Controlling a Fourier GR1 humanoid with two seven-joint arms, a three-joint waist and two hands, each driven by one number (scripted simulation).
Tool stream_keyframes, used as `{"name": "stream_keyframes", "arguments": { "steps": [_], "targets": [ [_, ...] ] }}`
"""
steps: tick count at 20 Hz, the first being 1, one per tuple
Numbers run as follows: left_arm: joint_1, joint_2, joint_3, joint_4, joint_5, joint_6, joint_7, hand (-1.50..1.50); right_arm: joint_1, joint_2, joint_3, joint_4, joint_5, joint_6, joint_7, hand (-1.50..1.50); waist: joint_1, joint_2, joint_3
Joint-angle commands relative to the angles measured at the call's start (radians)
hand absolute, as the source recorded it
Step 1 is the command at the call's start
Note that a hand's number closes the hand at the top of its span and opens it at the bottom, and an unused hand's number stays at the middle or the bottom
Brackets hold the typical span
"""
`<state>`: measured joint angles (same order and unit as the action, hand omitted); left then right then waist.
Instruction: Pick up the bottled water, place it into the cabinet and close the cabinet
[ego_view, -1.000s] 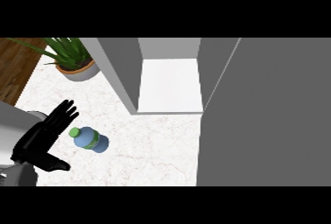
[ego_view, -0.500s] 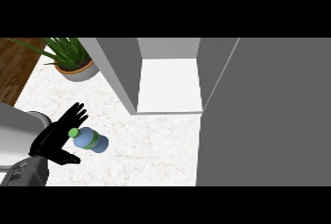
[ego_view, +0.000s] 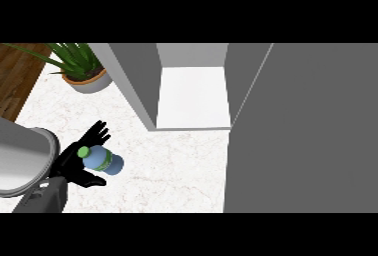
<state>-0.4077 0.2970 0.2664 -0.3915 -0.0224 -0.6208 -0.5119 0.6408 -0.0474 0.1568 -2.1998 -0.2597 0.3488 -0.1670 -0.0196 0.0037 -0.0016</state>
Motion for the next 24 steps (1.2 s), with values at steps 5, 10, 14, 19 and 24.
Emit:
{"name": "stream_keyframes", "arguments": {
  "steps": [5, 10, 14, 19, 24],
  "targets": [
    [-0.032, 0.013, -0.018, 0.124, -0.027, -0.097, -0.113, -1.50, -0.026, 0.014, 0.010, 0.023, 0.015, -0.008, -0.013, -1.50, -0.002, 0.002, -0.001],
    [-0.058, 0.010, 0.011, 0.164, 0.016, -0.161, -0.069, -1.50, -0.015, 0.021, 0.037, 0.006, 0.029, -0.019, 0.004, -1.50, -0.003, 0.002, -0.001],
    [-0.108, -0.045, 0.029, 0.203, 0.041, -0.143, -0.014, -1.50, -0.053, -0.003, -0.009, 0.046, -0.016, 0.001, 0.010, -1.50, -0.013, 0.007, -0.002],
    [-0.084, -0.055, 0.029, 0.202, 0.052, -0.193, -0.023, -1.50, -0.045, 0.007, -0.003, 0.033, -0.019, -0.014, 0.020, -1.50, -0.012, 0.007, -0.002],
    [-0.084, -0.095, 0.002, 0.159, 0.044, -0.211, -0.020, -1.50, -0.024, 0.031, 0.064, -0.006, 0.021, -0.037, 0.041, -1.50, -0.007, 0.002, -0.001]
  ]
}}
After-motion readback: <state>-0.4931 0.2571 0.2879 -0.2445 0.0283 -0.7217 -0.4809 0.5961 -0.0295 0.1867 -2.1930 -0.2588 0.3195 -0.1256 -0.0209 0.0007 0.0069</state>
